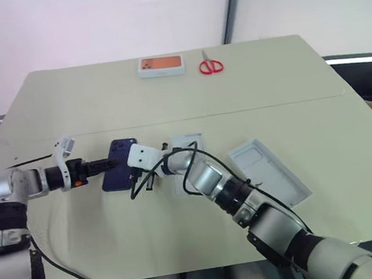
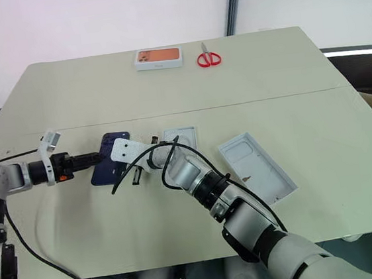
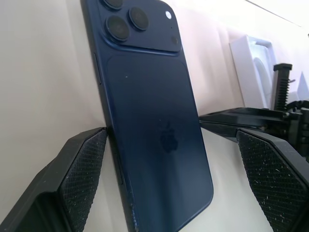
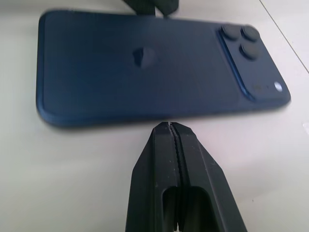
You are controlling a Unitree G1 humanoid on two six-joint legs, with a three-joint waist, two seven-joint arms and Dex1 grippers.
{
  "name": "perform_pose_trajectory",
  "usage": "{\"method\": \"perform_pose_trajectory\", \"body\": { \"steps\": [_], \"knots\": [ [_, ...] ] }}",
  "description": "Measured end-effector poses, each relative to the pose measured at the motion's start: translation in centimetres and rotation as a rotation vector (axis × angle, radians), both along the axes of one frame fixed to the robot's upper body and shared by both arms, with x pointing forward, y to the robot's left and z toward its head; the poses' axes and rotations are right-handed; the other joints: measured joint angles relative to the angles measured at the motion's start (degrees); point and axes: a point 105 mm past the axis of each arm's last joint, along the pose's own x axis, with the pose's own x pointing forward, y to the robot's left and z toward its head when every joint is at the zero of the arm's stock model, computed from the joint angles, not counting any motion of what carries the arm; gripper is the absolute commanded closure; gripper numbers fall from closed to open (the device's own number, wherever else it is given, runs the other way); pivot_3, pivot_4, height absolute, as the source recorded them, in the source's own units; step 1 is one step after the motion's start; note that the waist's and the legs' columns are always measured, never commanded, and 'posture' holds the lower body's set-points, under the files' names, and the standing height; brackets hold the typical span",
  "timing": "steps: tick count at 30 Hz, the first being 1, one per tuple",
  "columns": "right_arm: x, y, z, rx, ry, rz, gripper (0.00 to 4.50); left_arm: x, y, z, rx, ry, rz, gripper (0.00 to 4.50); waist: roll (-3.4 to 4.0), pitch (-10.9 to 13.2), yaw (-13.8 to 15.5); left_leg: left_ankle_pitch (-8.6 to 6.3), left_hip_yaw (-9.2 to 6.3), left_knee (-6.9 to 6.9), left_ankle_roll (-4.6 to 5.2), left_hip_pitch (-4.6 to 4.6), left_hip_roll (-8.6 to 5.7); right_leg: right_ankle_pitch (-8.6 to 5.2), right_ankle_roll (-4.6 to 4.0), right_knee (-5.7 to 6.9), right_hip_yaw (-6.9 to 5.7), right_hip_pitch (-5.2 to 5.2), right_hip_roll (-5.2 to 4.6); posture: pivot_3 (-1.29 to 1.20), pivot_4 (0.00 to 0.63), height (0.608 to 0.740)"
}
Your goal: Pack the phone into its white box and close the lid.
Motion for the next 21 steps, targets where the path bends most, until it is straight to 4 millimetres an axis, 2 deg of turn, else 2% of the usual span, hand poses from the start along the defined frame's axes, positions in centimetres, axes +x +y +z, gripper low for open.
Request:
{"method": "perform_pose_trajectory", "body": {
  "steps": [8, 12, 13, 14, 18, 20, 21],
  "knots": [
    [0.5, -0.5, -0.1, -0.011, -0.003, -0.018, 4.48, 0.2, -3.0, -0.2, -0.155, 0.034, -0.03, 0.0, 0.18, -0.19, 0.69, -0.05, -0.01, 0.04, 0.08, 0.12, -0.06, 0.0, 0.0, 0.0, 0.0, 0.14, -0.05, 0.0, 0.15, 0.74],
    [0.6, -0.5, 0.0, -0.009, -0.003, -0.02, 4.48, 0.3, -3.0, -0.2, -0.164, 0.041, -0.024, 0.0, 0.18, -0.19, 0.69, -0.04, -0.02, 0.03, 0.07, 0.12, -0.06, 0.0, 0.0, 0.0, 0.0, 0.13, -0.05, 0.0, 0.15, 0.74],
    [0.6, -0.5, 0.0, -0.009, -0.003, -0.02, 4.5, 0.4, -3.0, -0.2, -0.166, 0.043, -0.021, 0.54, 0.18, -0.19, 0.68, -0.05, -0.02, 0.03, 0.07, 0.12, -0.05, 0.0, 0.0, 0.0, 0.0, 0.13, -0.05, 0.0, 0.15, 0.74],
    [0.5, -0.5, 0.0, -0.008, -0.003, -0.019, 4.5, 0.5, -2.8, -0.4, -0.172, 0.054, -0.004, 0.89, 0.18, -0.19, 0.63, -0.05, -0.02, 0.02, 0.07, 0.12, -0.05, 0.0, 0.0, 0.0, 0.0, 0.12, -0.05, 0.0, 0.15, 0.74],
    [0.6, -0.6, 0.0, -0.009, -0.006, -0.019, 4.5, 0.2, -2.3, -1.4, -0.18, 0.094, 0.025, 2.97, 0.18, -0.19, 0.12, -0.04, -0.02, -0.02, 0.06, 0.11, -0.05, 0.0, 0.0, 0.0, 0.0, 0.08, -0.04, 0.0, 0.15, 0.74],
    [0.7, -0.7, 0.0, -0.011, -0.012, -0.019, 4.5, -0.1, -2.5, -1.9, -0.204, 0.122, 0.029, 3.99, 0.18, -0.19, -0.12, -0.04, -0.02, -0.04, 0.06, 0.11, -0.03, 0.0, 0.0, 0.0, 0.01, 0.06, -0.03, 0.0, 0.15, 0.74],
    [0.7, -0.8, 0.0, -0.013, -0.014, -0.022, 4.5, -0.2, -2.9, -1.5, -0.256, 0.118, 0.013, 4.46, 0.16, -0.2, -0.09, -0.04, -0.03, -0.04, 0.06, 0.11, -0.02, 0.0, 0.0, 0.0, 0.0, 0.06, -0.01, 0.0, 0.15, 0.74]
  ]
}}
